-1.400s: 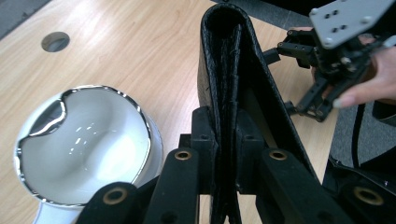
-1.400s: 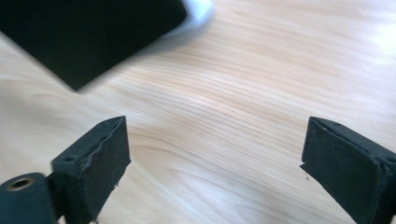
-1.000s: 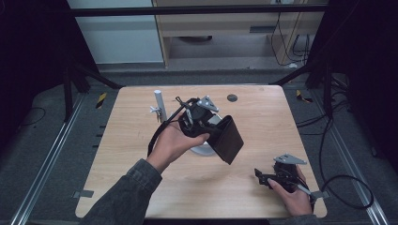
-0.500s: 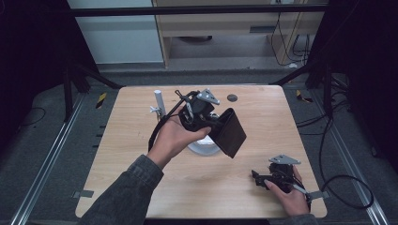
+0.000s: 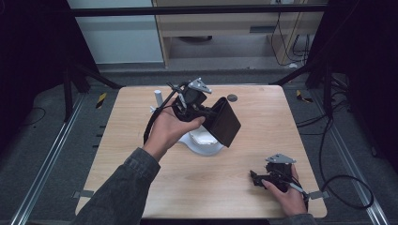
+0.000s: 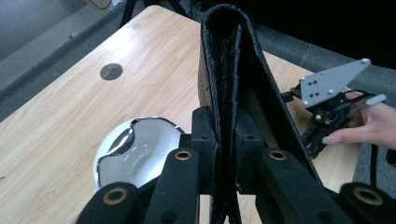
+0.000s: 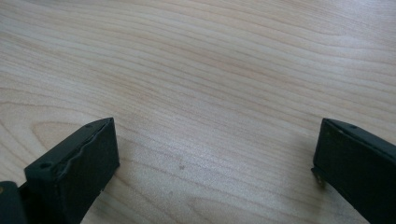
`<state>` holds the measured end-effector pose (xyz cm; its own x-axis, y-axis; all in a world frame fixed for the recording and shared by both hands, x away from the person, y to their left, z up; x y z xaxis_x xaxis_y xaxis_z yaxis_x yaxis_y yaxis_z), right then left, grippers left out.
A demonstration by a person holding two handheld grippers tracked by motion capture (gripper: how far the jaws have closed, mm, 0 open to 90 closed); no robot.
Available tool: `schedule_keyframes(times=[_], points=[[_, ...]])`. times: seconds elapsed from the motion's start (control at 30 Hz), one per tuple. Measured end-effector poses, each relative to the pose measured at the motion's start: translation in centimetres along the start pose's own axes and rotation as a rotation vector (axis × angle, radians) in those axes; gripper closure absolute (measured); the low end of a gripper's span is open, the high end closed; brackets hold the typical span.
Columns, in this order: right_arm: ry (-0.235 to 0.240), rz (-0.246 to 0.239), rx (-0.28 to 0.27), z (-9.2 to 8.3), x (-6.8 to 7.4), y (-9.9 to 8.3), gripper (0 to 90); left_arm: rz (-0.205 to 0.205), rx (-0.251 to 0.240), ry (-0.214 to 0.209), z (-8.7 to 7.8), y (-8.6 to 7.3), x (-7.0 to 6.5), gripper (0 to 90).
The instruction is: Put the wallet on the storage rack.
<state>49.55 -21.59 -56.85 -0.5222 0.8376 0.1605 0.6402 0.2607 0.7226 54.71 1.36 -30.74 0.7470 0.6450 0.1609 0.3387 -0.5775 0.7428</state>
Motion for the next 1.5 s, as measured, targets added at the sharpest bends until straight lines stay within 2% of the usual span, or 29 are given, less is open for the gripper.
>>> schedule_keyframes(times=[0.23,0.67,1.23,1.5], points=[[-0.001,0.007,0.0,0.1,-0.1,0.1,0.4,-0.027,-0.008,0.024,-0.3,0.2,1.3,81.8],[-0.002,0.005,-0.001,0.1,-0.1,0.1,0.4,-0.071,0.004,0.057,0.2,-1.0,3.2,81.8],[-0.004,0.001,-0.001,0.1,-0.1,0.2,0.5,-0.106,0.014,0.07,1.9,-2.2,4.1,81.8],[-0.005,-0.001,-0.001,0.1,-0.1,0.2,0.6,-0.116,0.014,0.086,1.7,-2.4,4.6,81.8]])
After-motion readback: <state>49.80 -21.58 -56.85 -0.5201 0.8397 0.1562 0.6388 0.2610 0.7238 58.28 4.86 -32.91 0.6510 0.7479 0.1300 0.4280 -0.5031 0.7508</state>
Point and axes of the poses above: each handheld gripper's, and its own axes: z roughly forward along the jaws, y roughly out of its top, x roughly to its left, the point moved 8 cm from there along z, roughly forward along the jaws, and after that the axes turned 14 degrees about y, right-handed, at the moved point
